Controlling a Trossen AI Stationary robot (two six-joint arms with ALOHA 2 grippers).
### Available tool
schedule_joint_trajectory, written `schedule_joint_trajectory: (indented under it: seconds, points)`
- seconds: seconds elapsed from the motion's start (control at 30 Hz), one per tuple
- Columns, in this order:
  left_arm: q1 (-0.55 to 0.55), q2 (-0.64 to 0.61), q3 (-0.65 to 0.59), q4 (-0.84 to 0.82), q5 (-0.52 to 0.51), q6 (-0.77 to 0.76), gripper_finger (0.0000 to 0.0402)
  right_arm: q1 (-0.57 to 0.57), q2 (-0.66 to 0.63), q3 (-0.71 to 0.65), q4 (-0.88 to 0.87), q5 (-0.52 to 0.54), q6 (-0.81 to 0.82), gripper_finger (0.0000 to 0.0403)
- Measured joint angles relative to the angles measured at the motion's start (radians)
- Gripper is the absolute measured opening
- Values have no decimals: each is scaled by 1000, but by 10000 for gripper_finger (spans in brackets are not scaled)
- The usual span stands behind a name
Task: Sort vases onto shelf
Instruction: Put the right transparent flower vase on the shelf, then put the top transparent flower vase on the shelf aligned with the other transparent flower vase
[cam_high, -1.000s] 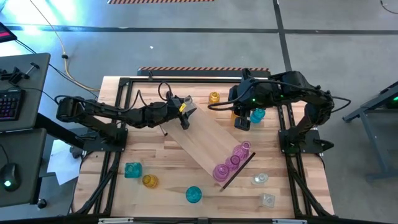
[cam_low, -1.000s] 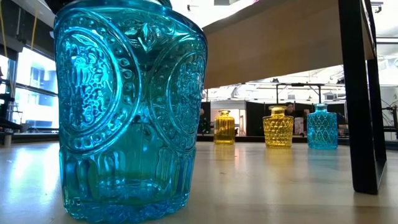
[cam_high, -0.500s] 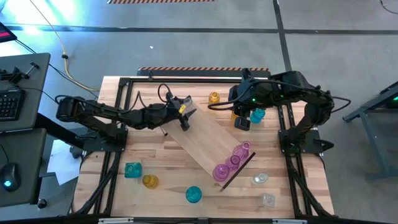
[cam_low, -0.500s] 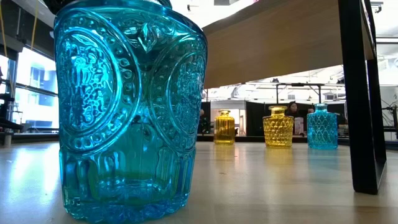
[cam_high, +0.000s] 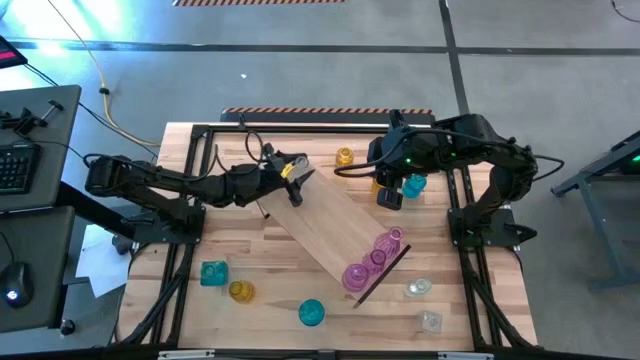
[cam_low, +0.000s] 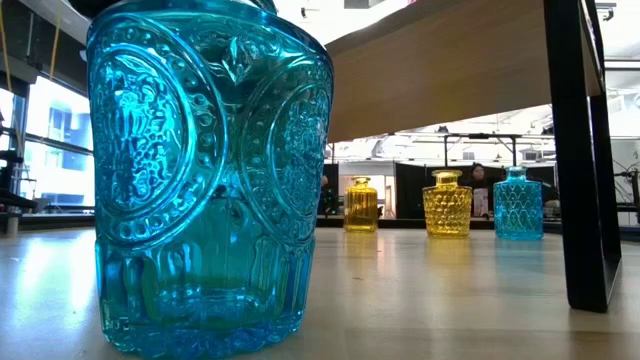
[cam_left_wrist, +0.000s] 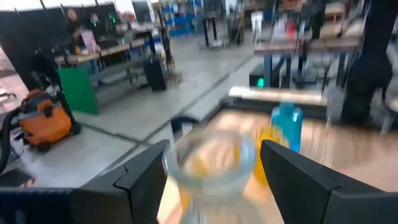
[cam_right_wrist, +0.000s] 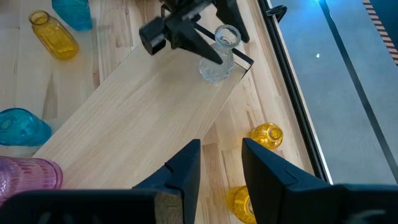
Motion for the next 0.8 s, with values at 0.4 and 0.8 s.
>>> schedule_joint_trajectory:
  seconds: [0.4, 0.8]
  points:
    - [-68, -142, -1, -24, 0, 92, 242, 0, 0, 0, 0, 0, 0, 99]
    - [-326, -355, 0, -417, -163, 15, 241, 118, -133, -56, 1, 73, 70, 99]
